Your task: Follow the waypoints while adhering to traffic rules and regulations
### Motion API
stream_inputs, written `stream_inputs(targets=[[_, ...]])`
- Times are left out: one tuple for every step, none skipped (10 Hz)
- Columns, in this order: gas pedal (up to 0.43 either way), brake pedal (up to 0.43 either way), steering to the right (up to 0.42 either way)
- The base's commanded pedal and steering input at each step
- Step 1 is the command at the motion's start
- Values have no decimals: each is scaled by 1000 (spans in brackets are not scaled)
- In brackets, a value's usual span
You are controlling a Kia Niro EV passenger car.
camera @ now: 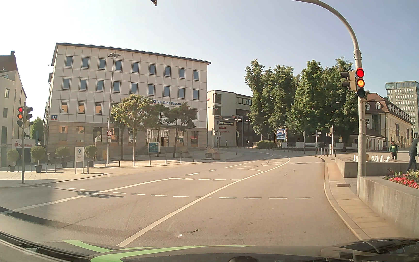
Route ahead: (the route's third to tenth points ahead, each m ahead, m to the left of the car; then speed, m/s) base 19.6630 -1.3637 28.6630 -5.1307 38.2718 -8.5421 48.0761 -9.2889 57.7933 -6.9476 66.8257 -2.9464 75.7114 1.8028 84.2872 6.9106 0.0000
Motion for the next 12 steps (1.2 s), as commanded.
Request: stream_inputs(targets=[[0, 268, 141], [0, 268, 141], [0, 268, 141], [0, 250, 141], [0, 12, 141], [0, 0, 141], [0, 0, 141], [0, 0, 141], [0, 0, 141], [47, 0, 141], [240, 0, 141], [311, 0, 138]])
